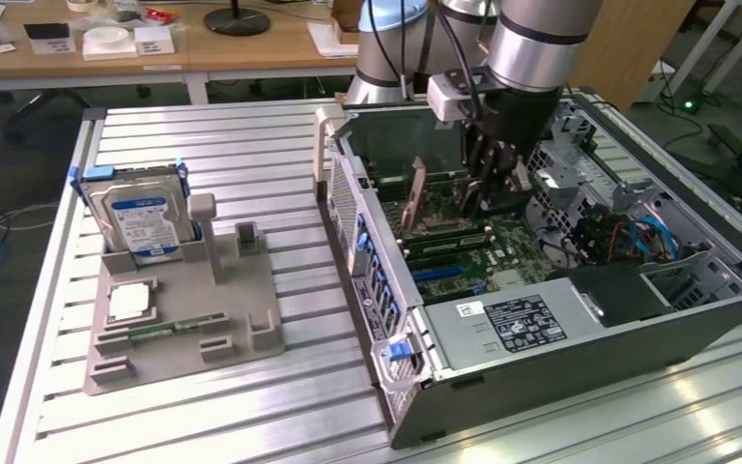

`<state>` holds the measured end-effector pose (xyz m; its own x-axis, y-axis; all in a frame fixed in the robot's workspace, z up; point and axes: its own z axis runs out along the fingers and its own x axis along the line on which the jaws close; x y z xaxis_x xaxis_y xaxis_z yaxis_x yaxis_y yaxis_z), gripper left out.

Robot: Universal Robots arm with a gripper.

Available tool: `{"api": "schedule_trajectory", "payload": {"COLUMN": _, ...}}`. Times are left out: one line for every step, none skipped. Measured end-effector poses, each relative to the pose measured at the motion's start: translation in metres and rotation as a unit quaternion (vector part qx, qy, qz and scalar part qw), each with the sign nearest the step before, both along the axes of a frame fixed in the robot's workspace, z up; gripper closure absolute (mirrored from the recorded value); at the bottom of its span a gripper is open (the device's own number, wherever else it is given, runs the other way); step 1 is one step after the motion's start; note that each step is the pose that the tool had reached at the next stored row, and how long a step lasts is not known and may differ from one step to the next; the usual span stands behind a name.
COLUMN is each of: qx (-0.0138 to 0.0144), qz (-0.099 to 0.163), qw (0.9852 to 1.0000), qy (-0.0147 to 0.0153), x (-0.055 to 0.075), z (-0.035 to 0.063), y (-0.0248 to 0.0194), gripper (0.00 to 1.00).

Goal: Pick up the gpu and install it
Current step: 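Insert the gpu into the slot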

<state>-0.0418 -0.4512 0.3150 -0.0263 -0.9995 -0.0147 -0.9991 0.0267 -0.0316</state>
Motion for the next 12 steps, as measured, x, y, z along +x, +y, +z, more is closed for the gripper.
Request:
{"api": "schedule_trajectory", "payload": {"qx": 0.0, "qz": 0.0, "qw": 1.0, "qy": 0.0001, "x": -0.001, "z": -0.0019, "y": 0.0, "gripper": 0.71}}
{"api": "schedule_trajectory", "payload": {"qx": 0.0001, "qz": 0.0, "qw": 1.0, "qy": 0.0002, "x": -0.002, "z": -0.0037, "y": 0.0, "gripper": 0.71}}
{"api": "schedule_trajectory", "payload": {"qx": 0.0, "qz": 0.0, "qw": 1.0, "qy": 0.0003, "x": -0.003, "z": -0.0055, "y": 0.0, "gripper": 0.71}}
{"api": "schedule_trajectory", "payload": {"qx": 0.0, "qz": 0.0, "qw": 1.0, "qy": 0.0005, "x": -0.003, "z": -0.0072, "y": 0.0, "gripper": 0.71}}
{"api": "schedule_trajectory", "payload": {"qx": -0.0001, "qz": 0.0, "qw": 1.0, "qy": 0.0006, "x": -0.004, "z": -0.009, "y": 0.0, "gripper": 0.71}}
{"api": "schedule_trajectory", "payload": {"qx": -0.0001, "qz": 0.0, "qw": 1.0, "qy": 0.0008, "x": -0.005, "z": -0.0109, "y": 0.0, "gripper": 0.71}}
{"api": "schedule_trajectory", "payload": {"qx": 0.0, "qz": 0.0, "qw": 1.0, "qy": 0.001, "x": -0.005, "z": -0.0127, "y": 0.0, "gripper": 0.71}}
{"api": "schedule_trajectory", "payload": {"qx": -0.0001, "qz": 0.0, "qw": 1.0, "qy": 0.0012, "x": -0.005, "z": -0.0145, "y": -0.0002, "gripper": 0.71}}
{"api": "schedule_trajectory", "payload": {"qx": 0.0, "qz": 0.0, "qw": 1.0, "qy": 0.0013, "x": -0.005, "z": -0.0164, "y": -0.0005, "gripper": 0.71}}
{"api": "schedule_trajectory", "payload": {"qx": 0.0, "qz": 0.0, "qw": 1.0, "qy": 0.0014, "x": -0.005, "z": -0.018, "y": -0.0007, "gripper": 0.71}}
{"api": "schedule_trajectory", "payload": {"qx": 0.0, "qz": 0.0, "qw": 1.0, "qy": 0.0015, "x": -0.006, "z": -0.0191, "y": -0.0009, "gripper": 0.71}}
{"api": "schedule_trajectory", "payload": {"qx": 0.0, "qz": 0.0, "qw": 1.0, "qy": 0.0015, "x": -0.006, "z": -0.0201, "y": -0.001, "gripper": 0.71}}
